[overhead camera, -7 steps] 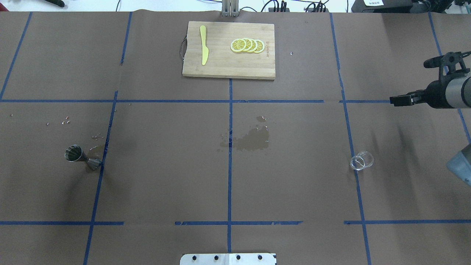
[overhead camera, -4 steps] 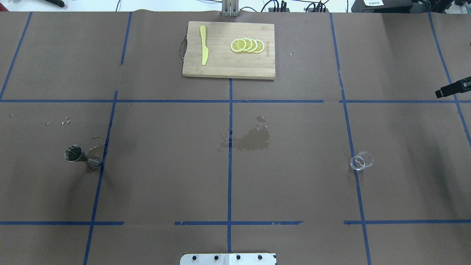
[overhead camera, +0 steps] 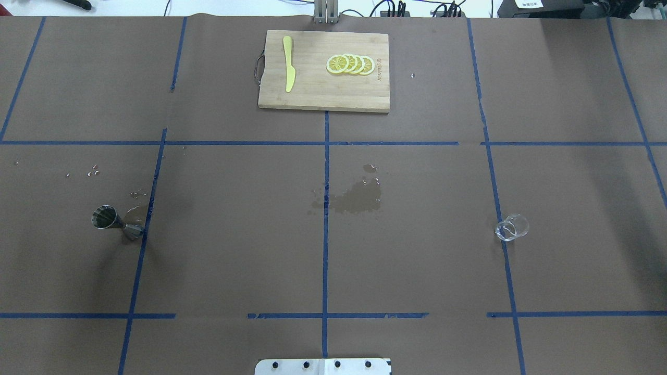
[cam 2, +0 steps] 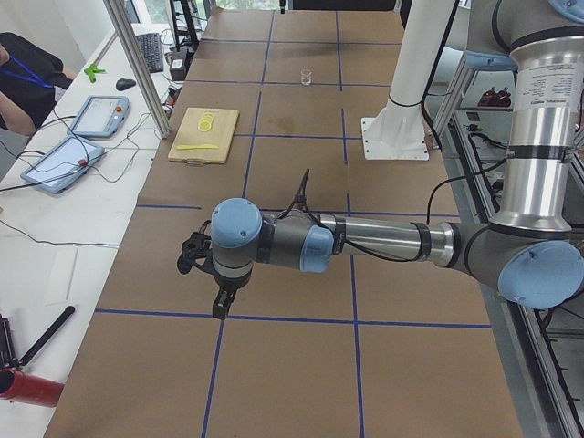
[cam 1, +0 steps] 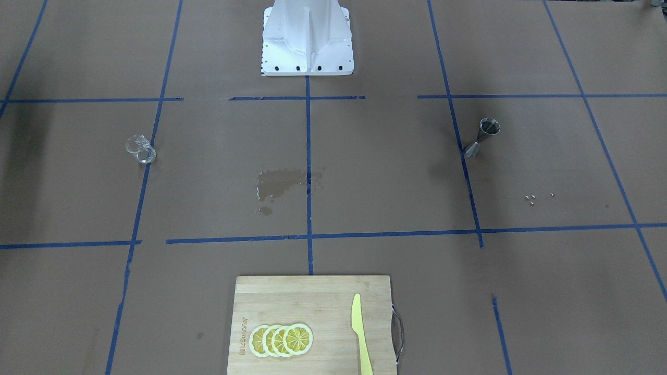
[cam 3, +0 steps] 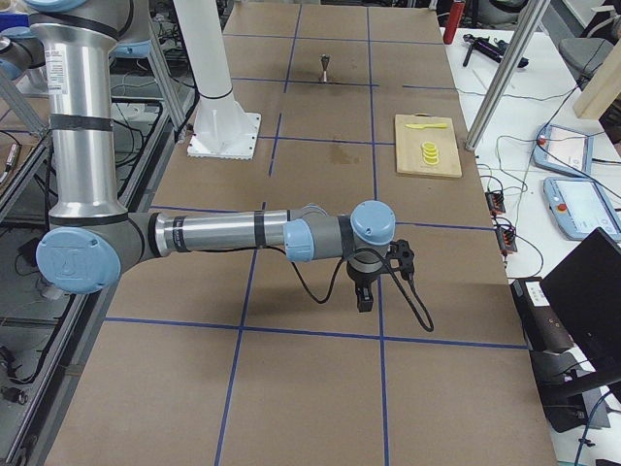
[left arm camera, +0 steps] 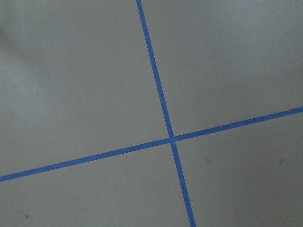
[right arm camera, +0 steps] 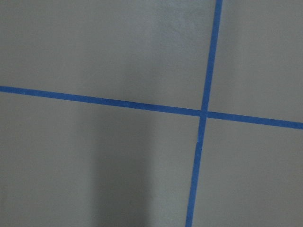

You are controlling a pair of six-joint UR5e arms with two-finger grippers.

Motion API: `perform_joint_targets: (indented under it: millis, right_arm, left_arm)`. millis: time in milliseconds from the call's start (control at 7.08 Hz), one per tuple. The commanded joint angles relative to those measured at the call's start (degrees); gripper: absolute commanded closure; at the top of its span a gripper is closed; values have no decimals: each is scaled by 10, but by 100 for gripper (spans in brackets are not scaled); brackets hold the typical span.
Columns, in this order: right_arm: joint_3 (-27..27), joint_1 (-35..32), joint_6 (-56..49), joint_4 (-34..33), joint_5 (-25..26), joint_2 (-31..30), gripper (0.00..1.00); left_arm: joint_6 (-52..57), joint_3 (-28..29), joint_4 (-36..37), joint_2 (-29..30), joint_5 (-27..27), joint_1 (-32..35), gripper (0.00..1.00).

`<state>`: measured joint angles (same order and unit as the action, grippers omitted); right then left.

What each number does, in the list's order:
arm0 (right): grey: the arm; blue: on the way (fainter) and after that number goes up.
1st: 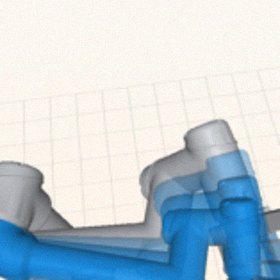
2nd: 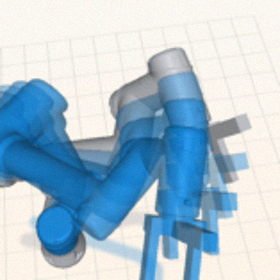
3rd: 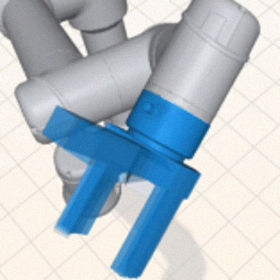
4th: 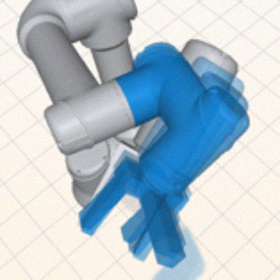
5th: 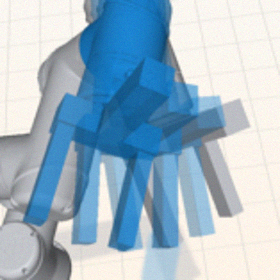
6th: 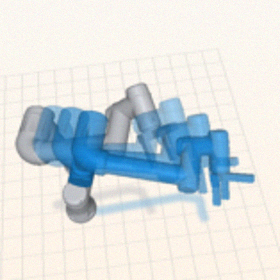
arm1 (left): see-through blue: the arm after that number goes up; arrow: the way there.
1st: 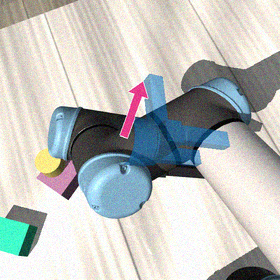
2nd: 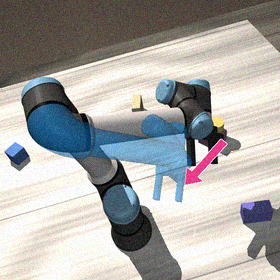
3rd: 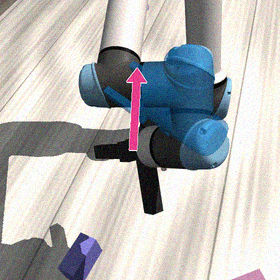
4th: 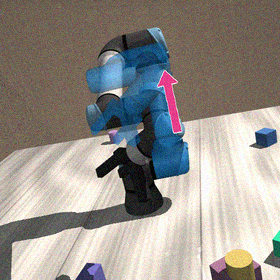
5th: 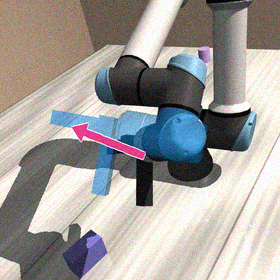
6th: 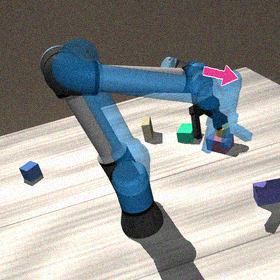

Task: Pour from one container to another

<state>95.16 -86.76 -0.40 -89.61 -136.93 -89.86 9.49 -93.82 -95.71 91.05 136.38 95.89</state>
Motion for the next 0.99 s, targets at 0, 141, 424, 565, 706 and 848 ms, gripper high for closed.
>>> perform_joint_targets:
  millis: [0,141,424,565,706,848]
  right_arm:
    - [2,-24,-33,-30,15,-13,0]
    - [1,-30,-33,-29,29,-16,0]
    - [3,-38,-33,-28,34,-23,0]
    - [3,-38,-33,-28,34,-24,0]
    - [3,-38,-32,-27,34,-26,0]
    - [3,-38,-27,-28,32,-25,0]
  left_arm:
    - [0,3,0,0,0,0,0]
    - [0,4,-1,-1,3,0,0]
    - [0,0,4,-1,6,0,0]
    - [-3,-1,1,-1,6,-1,0]
    - [-4,-1,0,-1,5,-1,0]
    - [-2,1,1,-1,5,-1,0]
